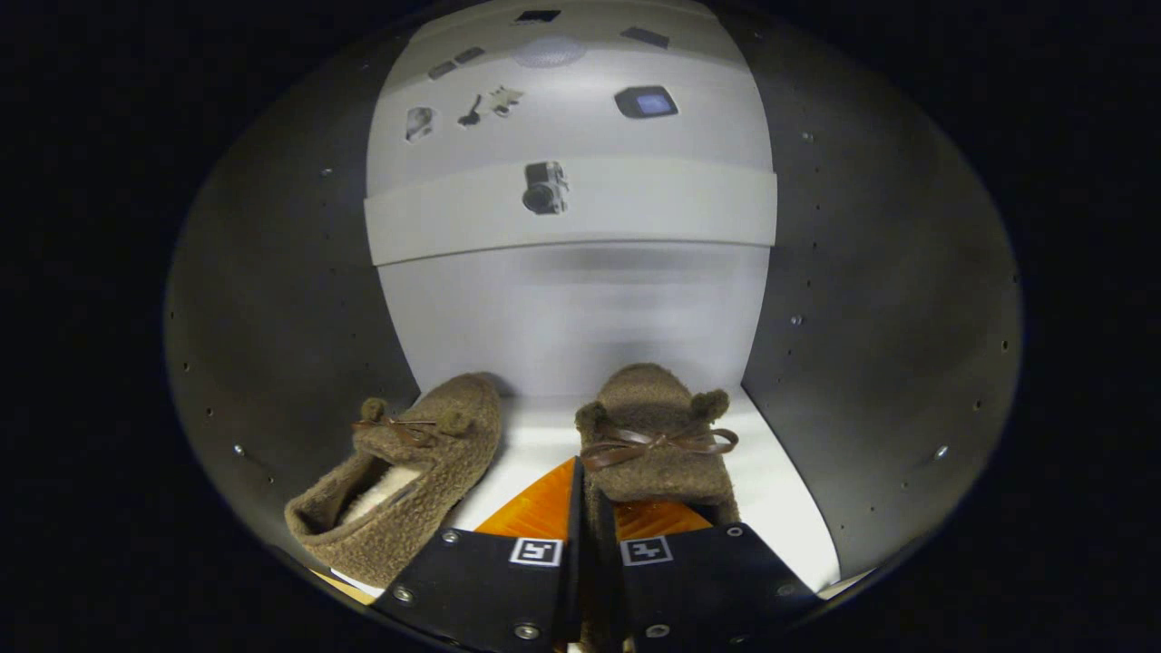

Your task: Open the shoe cabinet door, grab the shoes and put them into the shoe cabinet, then close the shoe cabinet door.

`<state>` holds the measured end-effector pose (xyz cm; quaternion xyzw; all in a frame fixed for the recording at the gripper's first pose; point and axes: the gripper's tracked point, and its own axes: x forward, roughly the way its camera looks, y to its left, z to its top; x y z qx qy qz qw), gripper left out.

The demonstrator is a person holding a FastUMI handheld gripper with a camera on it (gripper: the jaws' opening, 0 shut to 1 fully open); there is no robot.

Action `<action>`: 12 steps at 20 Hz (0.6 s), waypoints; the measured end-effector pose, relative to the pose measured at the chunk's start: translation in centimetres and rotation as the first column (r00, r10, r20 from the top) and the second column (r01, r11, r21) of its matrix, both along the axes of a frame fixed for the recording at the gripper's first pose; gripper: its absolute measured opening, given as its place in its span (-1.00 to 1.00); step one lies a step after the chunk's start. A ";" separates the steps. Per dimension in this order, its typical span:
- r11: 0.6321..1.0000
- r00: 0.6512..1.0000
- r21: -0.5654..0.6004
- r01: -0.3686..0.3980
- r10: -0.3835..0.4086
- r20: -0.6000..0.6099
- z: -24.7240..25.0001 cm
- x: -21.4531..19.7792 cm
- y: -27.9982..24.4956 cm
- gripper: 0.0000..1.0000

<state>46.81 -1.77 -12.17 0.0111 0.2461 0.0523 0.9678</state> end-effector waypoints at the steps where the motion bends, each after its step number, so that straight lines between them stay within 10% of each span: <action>1: 1.000 1.000 0.029 0.002 -0.002 -0.010 -0.2 0.0 0.5 -0.73; 12: 1.000 0.999 0.018 0.017 -0.017 0.034 1.8 -3.0 0.0 -0.63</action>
